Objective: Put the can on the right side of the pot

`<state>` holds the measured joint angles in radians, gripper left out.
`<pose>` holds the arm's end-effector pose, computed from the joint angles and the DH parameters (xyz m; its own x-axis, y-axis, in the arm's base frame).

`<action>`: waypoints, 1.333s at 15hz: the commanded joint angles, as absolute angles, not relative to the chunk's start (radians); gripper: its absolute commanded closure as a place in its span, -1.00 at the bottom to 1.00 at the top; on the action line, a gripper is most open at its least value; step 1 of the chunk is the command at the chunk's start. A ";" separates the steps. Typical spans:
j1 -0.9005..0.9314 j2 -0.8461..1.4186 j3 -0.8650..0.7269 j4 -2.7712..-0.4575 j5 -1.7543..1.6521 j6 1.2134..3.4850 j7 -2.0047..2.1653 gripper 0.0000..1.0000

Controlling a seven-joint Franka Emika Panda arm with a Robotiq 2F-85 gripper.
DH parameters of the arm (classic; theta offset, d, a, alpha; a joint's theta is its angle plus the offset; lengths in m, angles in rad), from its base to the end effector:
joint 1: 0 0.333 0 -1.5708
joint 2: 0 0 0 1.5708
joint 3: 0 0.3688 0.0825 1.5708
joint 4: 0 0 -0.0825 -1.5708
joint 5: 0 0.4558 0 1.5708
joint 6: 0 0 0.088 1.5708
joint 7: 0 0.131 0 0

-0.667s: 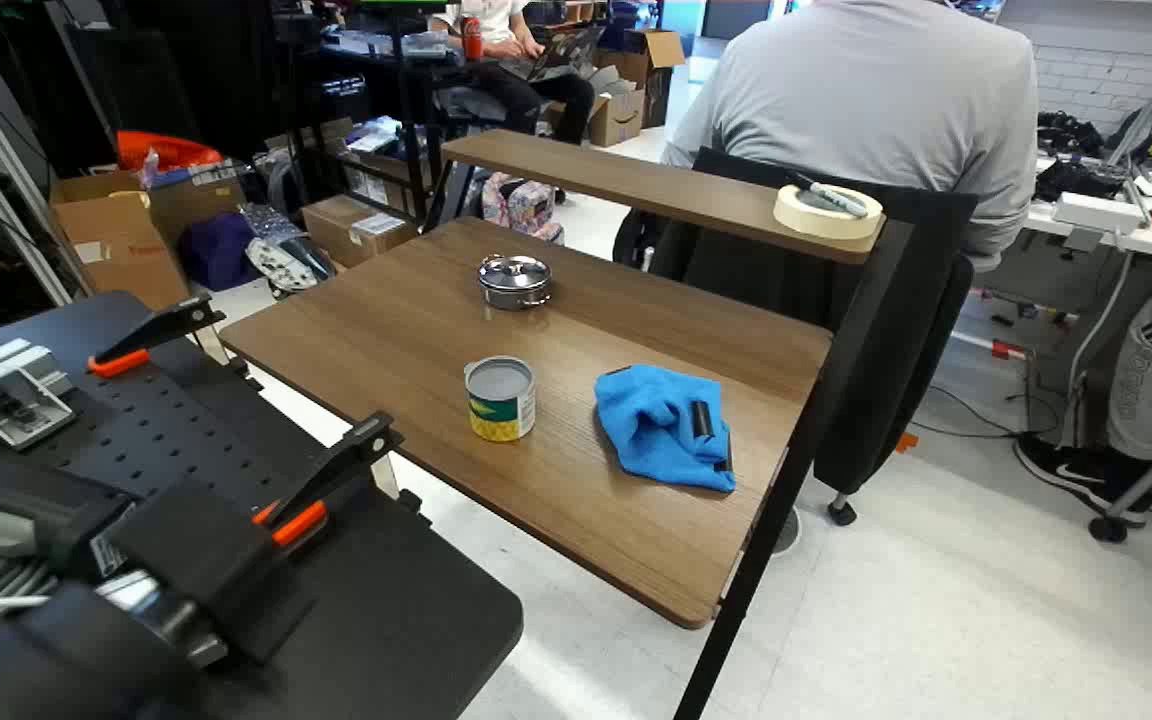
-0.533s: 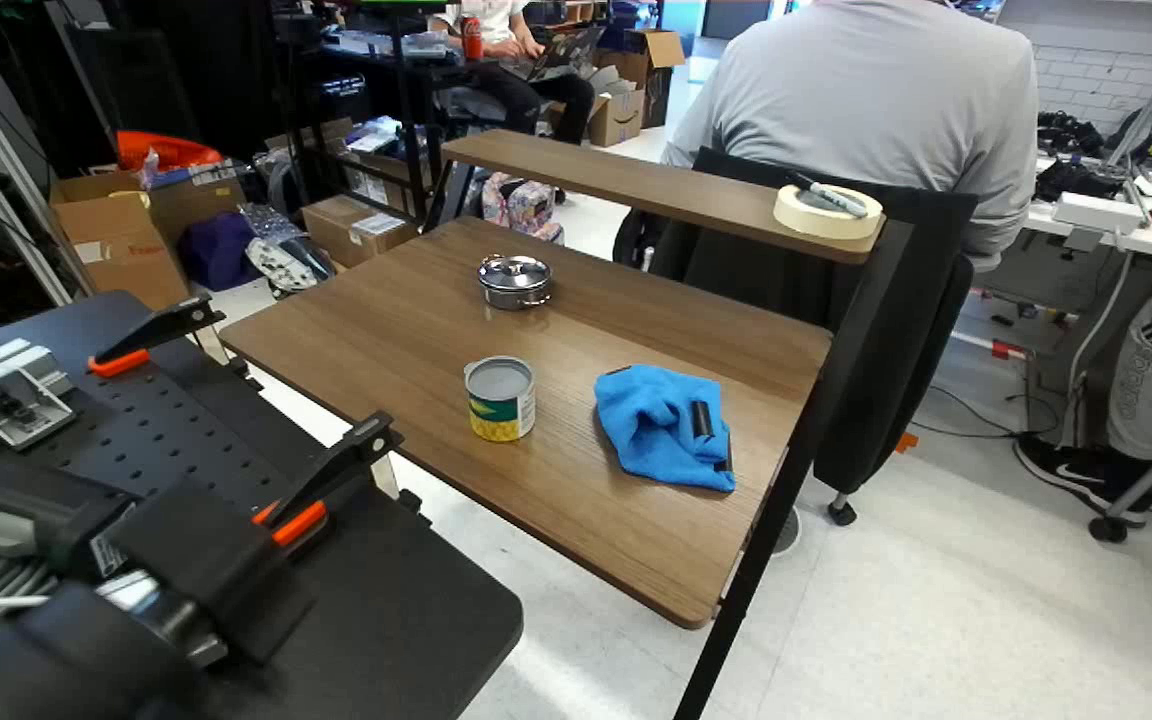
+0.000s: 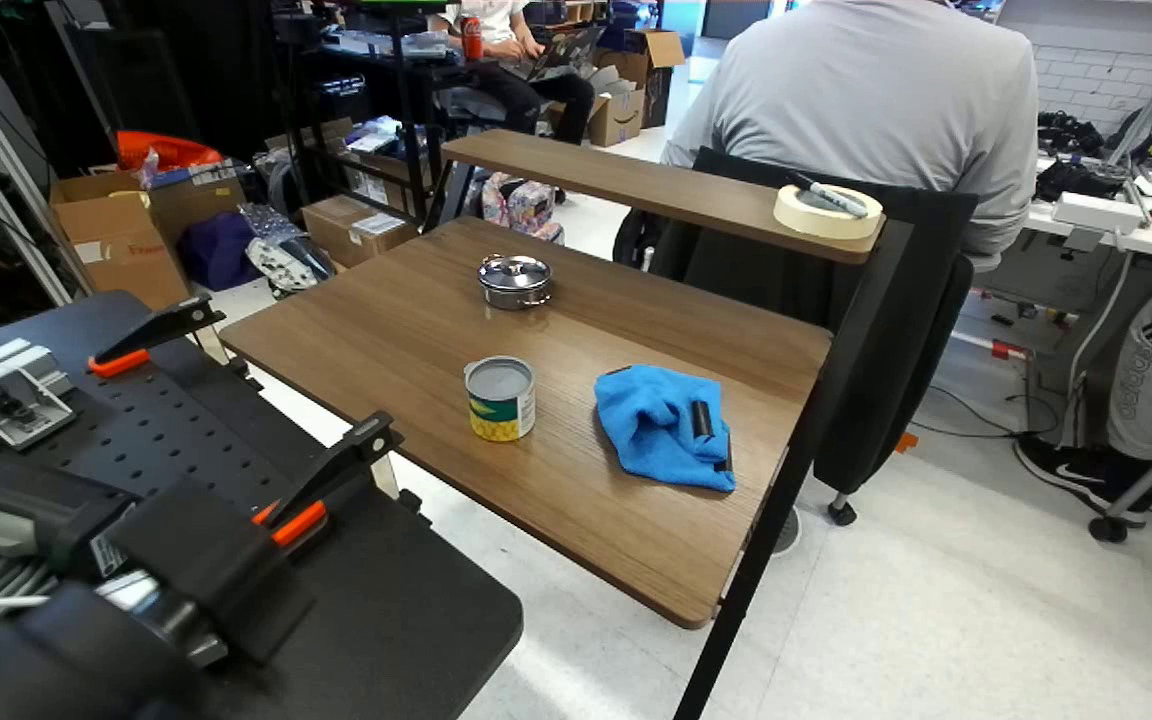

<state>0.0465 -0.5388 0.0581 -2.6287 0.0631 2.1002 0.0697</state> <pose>0.4052 0.0457 0.4070 1.0000 -0.0049 0.0079 -0.0047 -0.9997 -0.0256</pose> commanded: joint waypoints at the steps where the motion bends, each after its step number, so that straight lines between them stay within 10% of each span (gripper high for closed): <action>1: 0.033 -0.437 0.027 -2.584 0.076 2.146 0.050 -1.00; 20: -0.114 0.254 -0.082 -2.350 0.581 2.652 0.199 -1.00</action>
